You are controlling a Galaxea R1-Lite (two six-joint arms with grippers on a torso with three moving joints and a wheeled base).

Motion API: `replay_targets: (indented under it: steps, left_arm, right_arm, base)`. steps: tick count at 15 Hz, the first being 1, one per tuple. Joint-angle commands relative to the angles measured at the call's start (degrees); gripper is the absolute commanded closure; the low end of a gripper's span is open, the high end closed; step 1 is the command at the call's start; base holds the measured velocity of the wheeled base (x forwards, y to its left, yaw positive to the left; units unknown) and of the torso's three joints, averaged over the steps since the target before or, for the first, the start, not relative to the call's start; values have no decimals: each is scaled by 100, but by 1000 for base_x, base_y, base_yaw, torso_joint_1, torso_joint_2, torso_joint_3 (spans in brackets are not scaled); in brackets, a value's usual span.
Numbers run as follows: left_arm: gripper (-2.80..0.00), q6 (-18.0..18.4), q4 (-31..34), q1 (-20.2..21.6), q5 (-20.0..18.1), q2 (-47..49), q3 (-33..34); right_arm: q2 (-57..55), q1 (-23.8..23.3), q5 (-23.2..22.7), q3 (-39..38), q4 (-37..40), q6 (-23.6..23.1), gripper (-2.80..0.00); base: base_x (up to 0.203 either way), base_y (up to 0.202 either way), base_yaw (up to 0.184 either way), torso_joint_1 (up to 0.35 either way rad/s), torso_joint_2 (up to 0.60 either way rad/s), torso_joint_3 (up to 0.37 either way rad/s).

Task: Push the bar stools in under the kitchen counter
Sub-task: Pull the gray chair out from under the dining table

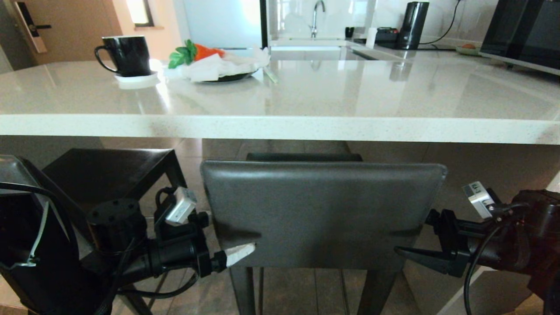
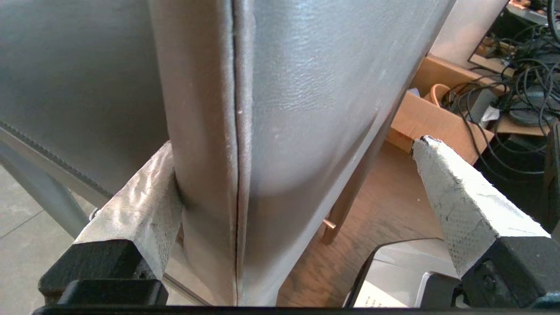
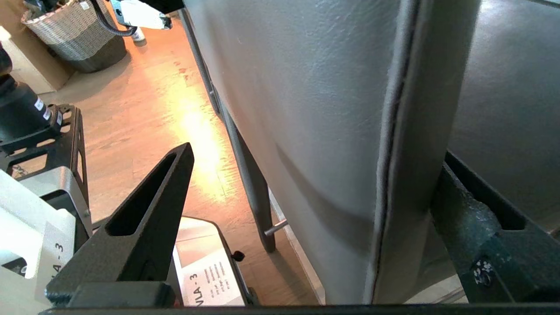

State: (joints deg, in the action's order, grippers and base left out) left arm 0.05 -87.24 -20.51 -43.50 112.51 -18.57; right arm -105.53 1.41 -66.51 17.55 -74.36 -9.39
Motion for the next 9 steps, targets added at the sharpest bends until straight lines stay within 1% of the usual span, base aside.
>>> replay_targets:
  steps: [1, 3, 9]
  left_arm:
    - [-280, 3, -43, -52, -39, 12, 38]
    - [-280, 4, -43, -25, -45, -3, -148]
    - [-280, 30, -43, -40, -45, 17, -224]
  right_arm:
    - [-10, 105, -46, 2, -44, 7, -280]
    - [5, 145, -25, 165, -41, 47, -280]
    - [-2, 237, 31, 188, -44, 86, -280]
  base:
    - [0, 0, 0, 0, 0, 0]
    - [0, 0, 0, 0, 0, 0]
    - [0, 0, 0, 0, 0, 0]
